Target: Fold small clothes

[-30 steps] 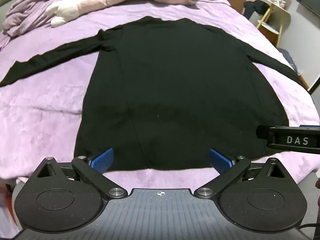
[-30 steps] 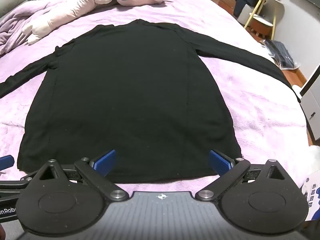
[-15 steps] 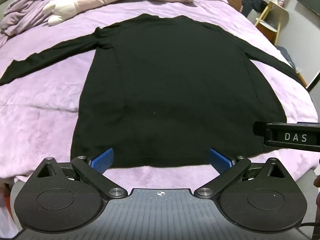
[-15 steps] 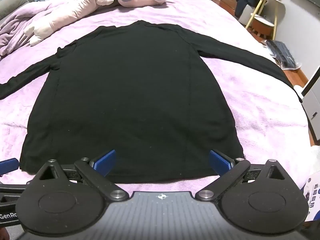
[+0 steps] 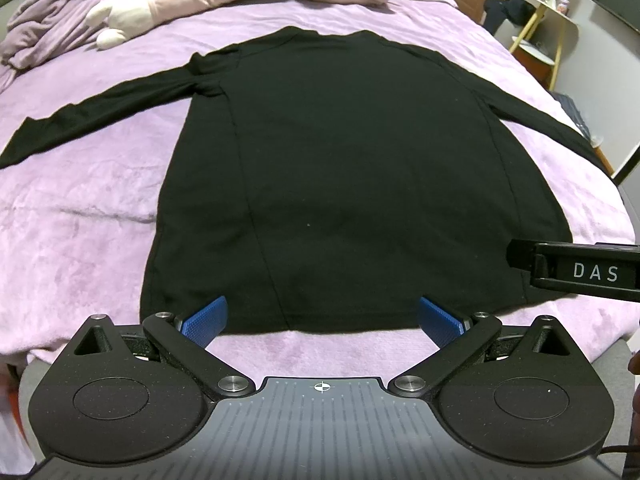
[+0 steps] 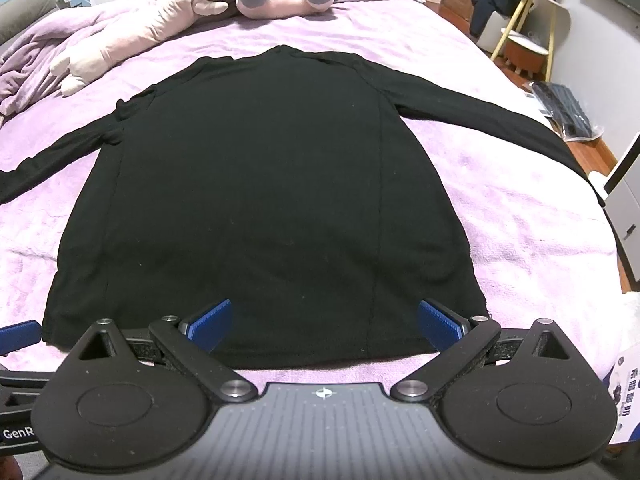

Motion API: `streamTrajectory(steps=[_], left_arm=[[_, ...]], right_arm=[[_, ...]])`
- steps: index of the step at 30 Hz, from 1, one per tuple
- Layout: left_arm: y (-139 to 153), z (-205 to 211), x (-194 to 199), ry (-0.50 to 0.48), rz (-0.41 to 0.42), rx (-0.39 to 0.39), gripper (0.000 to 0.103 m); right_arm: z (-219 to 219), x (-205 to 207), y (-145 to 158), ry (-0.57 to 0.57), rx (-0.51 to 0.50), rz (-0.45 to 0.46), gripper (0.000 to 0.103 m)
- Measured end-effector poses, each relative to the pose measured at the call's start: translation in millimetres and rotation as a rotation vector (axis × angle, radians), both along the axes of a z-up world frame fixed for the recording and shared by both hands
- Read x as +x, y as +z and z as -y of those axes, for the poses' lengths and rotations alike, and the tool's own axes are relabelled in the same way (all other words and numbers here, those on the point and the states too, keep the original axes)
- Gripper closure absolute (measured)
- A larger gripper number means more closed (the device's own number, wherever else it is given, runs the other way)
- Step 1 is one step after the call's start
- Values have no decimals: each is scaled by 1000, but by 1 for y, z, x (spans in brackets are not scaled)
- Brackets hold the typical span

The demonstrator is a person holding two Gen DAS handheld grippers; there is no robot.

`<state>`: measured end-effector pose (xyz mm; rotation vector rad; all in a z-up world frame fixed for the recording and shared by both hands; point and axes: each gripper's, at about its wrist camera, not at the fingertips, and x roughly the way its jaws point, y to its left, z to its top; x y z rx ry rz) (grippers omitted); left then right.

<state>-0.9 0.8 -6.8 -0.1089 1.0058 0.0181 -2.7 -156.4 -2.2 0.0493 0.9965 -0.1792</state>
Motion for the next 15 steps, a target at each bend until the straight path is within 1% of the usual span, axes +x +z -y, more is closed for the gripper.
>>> streamTrajectory(steps=[15], left_arm=[[-1,1,0,4,-11,-9,0]], right_arm=[[0,0,1,3,0,-2,4]])
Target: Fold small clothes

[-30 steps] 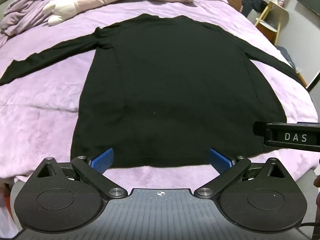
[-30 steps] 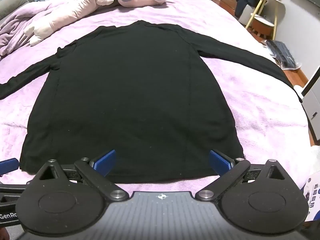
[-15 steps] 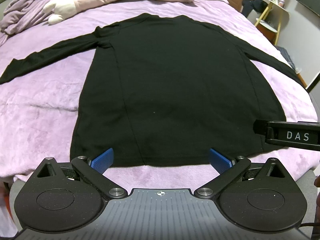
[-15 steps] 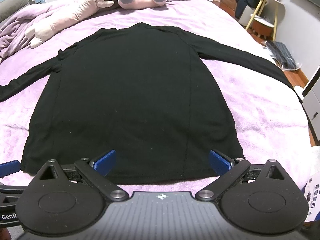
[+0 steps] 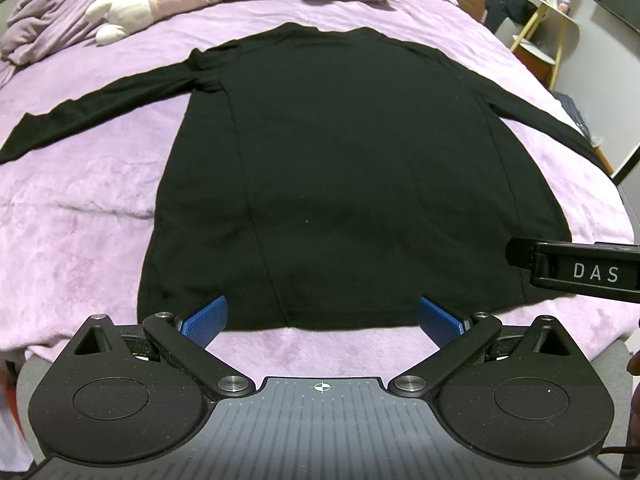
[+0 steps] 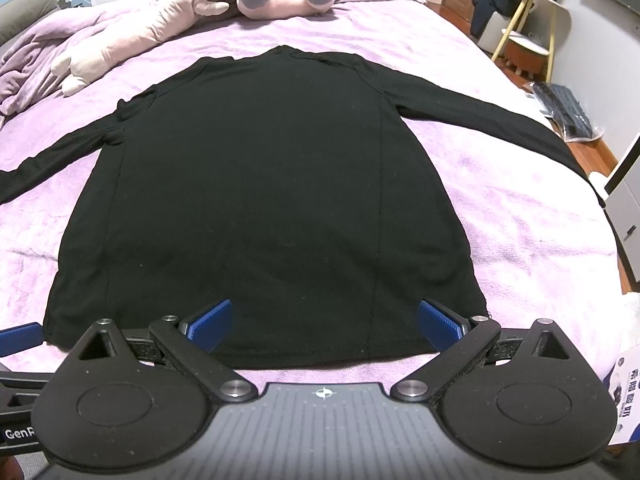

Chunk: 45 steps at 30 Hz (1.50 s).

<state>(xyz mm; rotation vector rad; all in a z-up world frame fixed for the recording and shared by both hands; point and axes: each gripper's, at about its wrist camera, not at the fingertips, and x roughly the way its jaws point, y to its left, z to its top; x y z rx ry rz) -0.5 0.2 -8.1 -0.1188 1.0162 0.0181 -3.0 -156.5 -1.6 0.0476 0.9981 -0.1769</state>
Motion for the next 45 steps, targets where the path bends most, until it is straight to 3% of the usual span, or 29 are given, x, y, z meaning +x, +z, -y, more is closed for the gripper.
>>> streamTrajectory(steps=[45], left_arm=[[-2,-1,2,4,-16,-13,0]], right_arm=[[0,3,-4,7,5,-14,4]])
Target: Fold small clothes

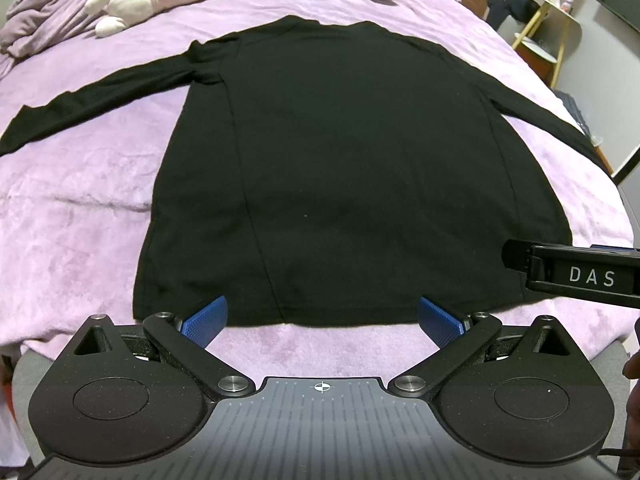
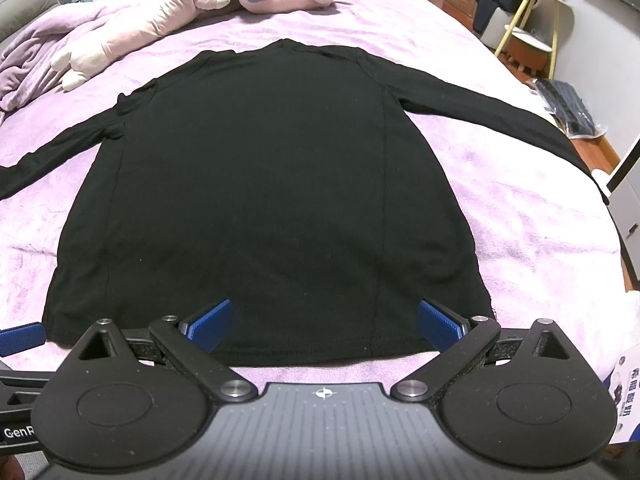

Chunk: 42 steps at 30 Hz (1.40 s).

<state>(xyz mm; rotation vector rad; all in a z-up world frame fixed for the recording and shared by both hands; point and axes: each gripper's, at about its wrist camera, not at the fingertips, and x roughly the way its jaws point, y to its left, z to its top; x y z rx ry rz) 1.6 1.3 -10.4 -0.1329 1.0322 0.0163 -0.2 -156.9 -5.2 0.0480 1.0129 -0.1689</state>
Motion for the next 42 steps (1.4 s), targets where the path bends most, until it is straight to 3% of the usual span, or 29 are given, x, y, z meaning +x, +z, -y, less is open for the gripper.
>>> streamTrajectory(steps=[31,36,40,42], left_arm=[[-12,-2,9,-2,-35,-14,0],[-17,-2,14,-13,-42,-37,0],[-23,-3,22,-32,-33,-71,0],[-25,-2,28,-46,-24,-80,0]], right_arm=[[6,7,-17,-1,65,-36,4],[18,4,-24,24,183,37,4],[31,0,-33,119,239,147,4],[43,4,-37,125,238,154,4]])
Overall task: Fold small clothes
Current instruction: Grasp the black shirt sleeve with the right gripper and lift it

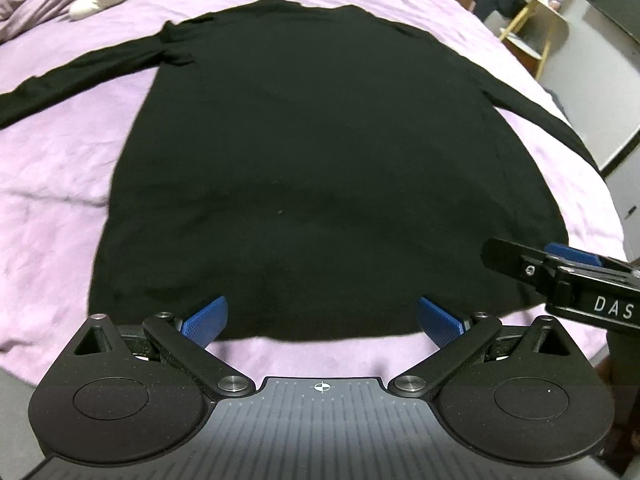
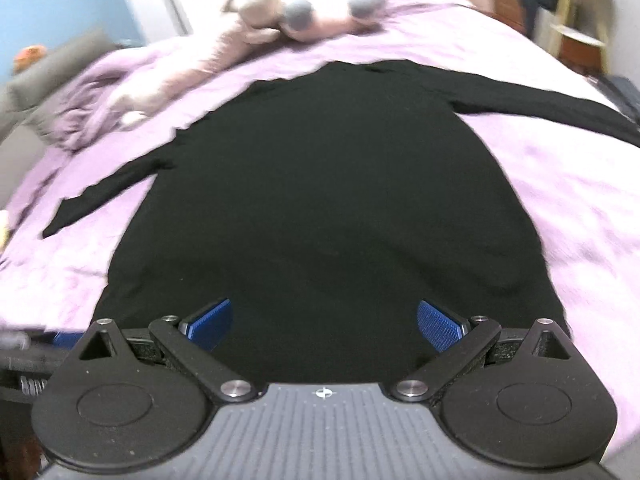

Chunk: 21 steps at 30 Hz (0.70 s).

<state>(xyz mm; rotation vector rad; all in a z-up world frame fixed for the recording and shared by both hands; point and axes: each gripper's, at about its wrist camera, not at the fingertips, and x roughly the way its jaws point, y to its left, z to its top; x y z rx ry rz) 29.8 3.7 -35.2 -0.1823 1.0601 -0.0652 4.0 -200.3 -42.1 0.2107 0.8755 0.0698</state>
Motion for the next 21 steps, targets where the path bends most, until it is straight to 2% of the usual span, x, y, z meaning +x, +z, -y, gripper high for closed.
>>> streamTrajectory(steps=[2,3,4,8,10,11,12,15,19,20,21], left_arm=[[-1,1,7,-4,16,-2,0],[-1,0,11,-6,23,-5,0],[-1,-1,18,-2,29,-8,0],[-3,-9,43,10,55,-35,0],[-7,-11,56,1,72,-42,0],[-9,-13,65,7,75,-35,0],[-11,-15,72,23,71,-27,0],[-15,-22,92,91,84,-46,0],[-15,-22,113,139,101,-67,0],[-16,-19,118,141,98,-63,0],[-16,-18,121,142,97,-59,0]], right_arm=[[29,9,3,-84,-9,40,4],[51,14,7,-163,13,76,4],[79,19,11,-255,60,105,4],[209,29,12,-645,350,241,6],[273,31,-3,-839,487,286,17],[299,33,-13,-916,540,283,35],[323,35,-23,-989,584,273,59],[369,40,-53,-1118,672,252,71],[392,51,-68,-1190,716,289,74],[398,50,-74,-1212,723,294,78],[401,51,-82,-1244,738,295,86]])
